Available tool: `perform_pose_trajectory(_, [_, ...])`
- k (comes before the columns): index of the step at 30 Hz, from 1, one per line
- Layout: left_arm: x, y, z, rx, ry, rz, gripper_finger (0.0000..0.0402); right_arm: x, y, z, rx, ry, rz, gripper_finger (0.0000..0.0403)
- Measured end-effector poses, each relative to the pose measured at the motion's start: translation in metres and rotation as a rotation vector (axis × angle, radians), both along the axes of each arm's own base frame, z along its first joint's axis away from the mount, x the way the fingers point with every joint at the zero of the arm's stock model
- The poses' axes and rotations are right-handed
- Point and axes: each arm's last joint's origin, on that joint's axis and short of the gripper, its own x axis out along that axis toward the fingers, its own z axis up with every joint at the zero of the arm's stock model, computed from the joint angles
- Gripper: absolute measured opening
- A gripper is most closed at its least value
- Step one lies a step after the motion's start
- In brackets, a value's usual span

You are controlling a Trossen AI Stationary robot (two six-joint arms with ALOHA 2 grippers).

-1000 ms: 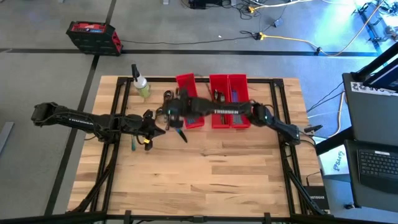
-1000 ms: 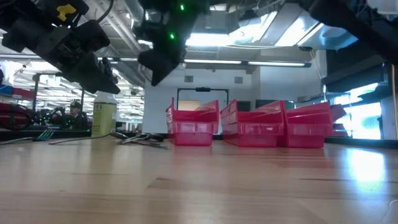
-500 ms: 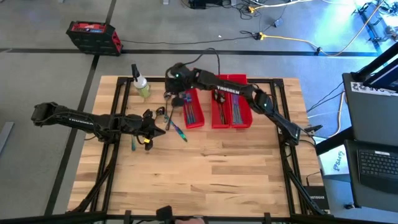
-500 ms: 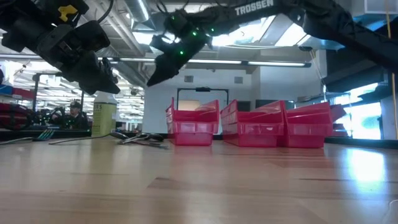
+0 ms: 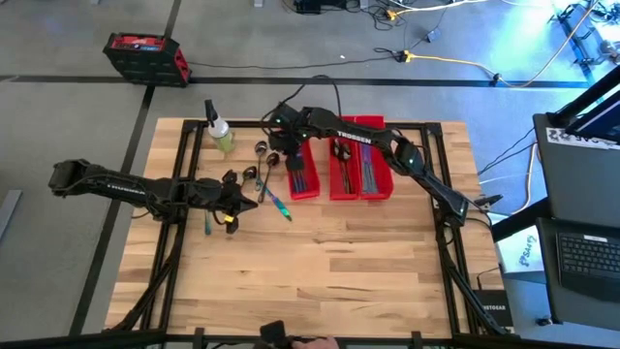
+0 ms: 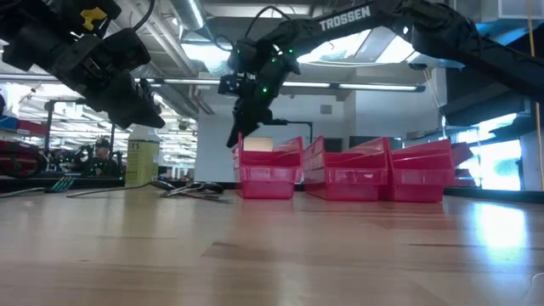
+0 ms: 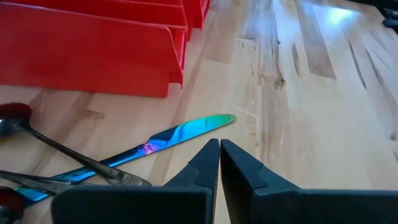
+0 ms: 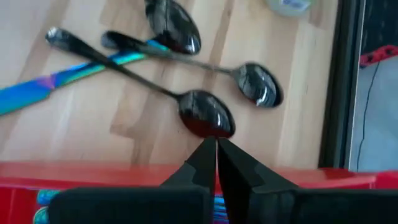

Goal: Sort silverware
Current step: Adjust the left red silverware bin, then put the blue knife into the right red silverware bin

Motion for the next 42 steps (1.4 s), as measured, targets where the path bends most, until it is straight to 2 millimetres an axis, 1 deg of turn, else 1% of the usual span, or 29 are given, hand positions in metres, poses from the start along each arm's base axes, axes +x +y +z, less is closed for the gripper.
perform_pose_trajectory(15, [0.0, 0.0, 0.0, -0.038, -0.003, 0.024, 0.0, -0.007, -0.003, 0.0, -0.131, 0.102, -0.095, 0.0])
perform_pose_trajectory(22, [0.0, 0.0, 0.0, -0.044, -0.003, 0.028, 0.0, -0.018, 0.001, 0.001, -0.081, 0.204, -0.133, 0.0])
perform_pose_trajectory(29, [0.0, 0.0, 0.0, -0.028, -0.002, 0.031, 0.0, -0.023, 0.007, 0.011, -0.052, 0.211, -0.146, 0.0])
perform_pose_trajectory(32, [0.0, 0.001, 0.0, -0.018, -0.002, 0.047, 0.0, -0.022, 0.014, 0.019, -0.046, 0.191, -0.158, 0.0])
perform_pose_trajectory(35, [0.0, 0.001, 0.0, -0.008, -0.003, 0.067, 0.0, -0.014, 0.028, 0.03, -0.038, 0.106, -0.125, 0.0])
perform_pose_trajectory(37, [0.0, 0.002, 0.0, -0.004, -0.003, 0.074, 0.0, -0.005, 0.043, 0.038, -0.043, 0.028, -0.075, 0.0])
perform_pose_trajectory(40, [0.0, 0.002, 0.0, -0.004, -0.003, 0.074, 0.0, 0.008, 0.071, 0.045, -0.067, -0.057, -0.005, 0.0])
perform_pose_trajectory(42, [0.0, 0.002, 0.0, -0.004, -0.003, 0.074, 0.0, 0.011, 0.093, 0.044, -0.106, -0.028, 0.055, 0.0])
